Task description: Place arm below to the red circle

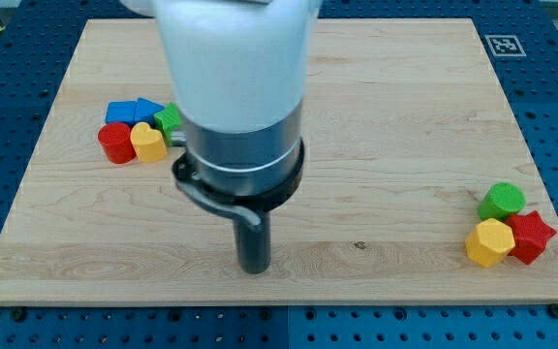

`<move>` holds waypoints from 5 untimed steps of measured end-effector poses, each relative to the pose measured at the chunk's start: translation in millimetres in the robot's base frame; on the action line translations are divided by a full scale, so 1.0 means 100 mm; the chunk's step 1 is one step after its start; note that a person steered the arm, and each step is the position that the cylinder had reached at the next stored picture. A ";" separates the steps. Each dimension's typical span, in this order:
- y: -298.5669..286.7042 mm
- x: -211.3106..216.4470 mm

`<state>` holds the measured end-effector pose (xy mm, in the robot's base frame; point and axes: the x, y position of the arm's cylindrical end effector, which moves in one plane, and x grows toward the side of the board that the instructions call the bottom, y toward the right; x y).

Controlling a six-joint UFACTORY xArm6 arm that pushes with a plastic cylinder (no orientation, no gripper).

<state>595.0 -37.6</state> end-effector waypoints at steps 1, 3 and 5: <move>-0.21 0.22; -0.55 0.24; -1.29 -0.08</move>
<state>586.6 -166.7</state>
